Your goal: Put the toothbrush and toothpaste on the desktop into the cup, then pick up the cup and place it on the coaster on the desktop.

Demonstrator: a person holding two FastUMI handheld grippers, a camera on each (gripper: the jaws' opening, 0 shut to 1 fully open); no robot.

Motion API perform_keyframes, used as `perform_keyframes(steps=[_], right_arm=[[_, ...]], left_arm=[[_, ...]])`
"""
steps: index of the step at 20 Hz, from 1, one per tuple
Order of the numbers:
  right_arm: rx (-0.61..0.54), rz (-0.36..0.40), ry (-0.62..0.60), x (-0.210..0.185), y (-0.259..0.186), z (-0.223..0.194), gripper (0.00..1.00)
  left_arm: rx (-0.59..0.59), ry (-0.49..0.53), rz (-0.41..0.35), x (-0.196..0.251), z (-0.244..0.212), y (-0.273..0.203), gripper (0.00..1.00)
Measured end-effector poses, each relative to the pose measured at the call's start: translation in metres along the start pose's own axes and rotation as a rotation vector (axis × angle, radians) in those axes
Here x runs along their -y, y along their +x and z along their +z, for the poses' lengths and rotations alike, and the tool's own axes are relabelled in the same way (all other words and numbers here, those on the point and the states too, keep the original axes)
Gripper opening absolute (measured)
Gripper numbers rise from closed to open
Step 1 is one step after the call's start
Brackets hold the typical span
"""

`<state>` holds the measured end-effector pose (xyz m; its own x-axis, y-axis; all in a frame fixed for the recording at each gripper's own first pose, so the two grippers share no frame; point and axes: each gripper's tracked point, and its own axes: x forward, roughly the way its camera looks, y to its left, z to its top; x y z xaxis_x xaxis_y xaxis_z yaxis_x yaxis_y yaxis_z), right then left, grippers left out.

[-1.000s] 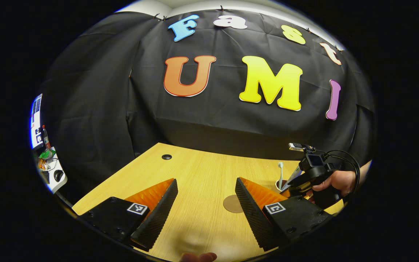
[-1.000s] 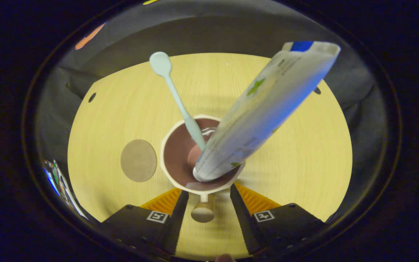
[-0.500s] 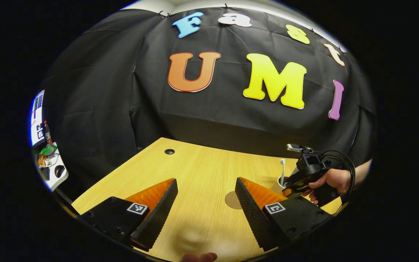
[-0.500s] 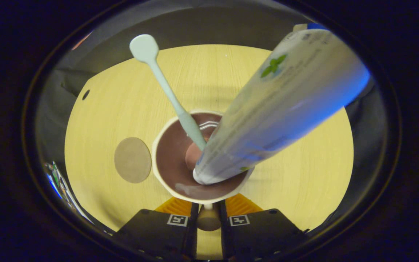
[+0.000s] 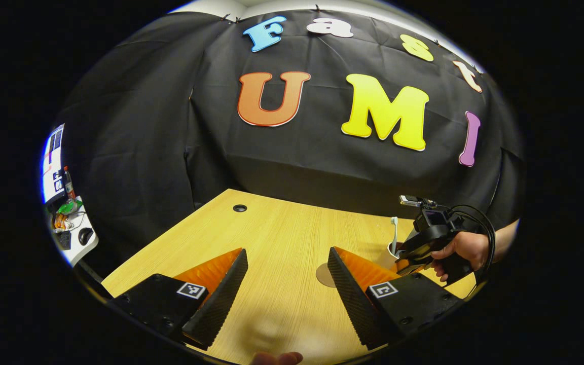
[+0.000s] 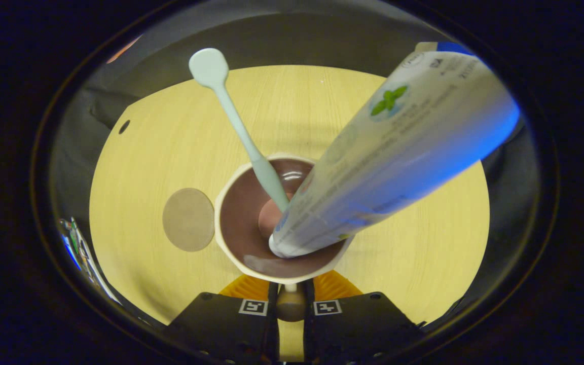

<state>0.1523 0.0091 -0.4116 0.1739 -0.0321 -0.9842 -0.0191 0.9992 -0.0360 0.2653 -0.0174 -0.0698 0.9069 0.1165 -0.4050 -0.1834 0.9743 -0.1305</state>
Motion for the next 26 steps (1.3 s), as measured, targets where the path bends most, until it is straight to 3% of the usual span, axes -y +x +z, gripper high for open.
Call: perform_keyframes(steps=[10,20,26], right_arm=[[0.007,0.065,-0.15,-0.053,0.004,0.007,0.18],[-0.023,0.031,-0.18,-0.077,0.013,0.031,0.18],[-0.006,0.011,-0.157,-0.077,-0.003,0.022,0.3]], left_arm=[[-0.002,-0.012,0.053,-0.038,-0.003,-0.02,1.0],[-0.007,-0.014,0.056,-0.058,-0.001,-0.028,1.0],[-0.004,-0.017,0.06,-0.059,0.003,-0.029,1.0]])
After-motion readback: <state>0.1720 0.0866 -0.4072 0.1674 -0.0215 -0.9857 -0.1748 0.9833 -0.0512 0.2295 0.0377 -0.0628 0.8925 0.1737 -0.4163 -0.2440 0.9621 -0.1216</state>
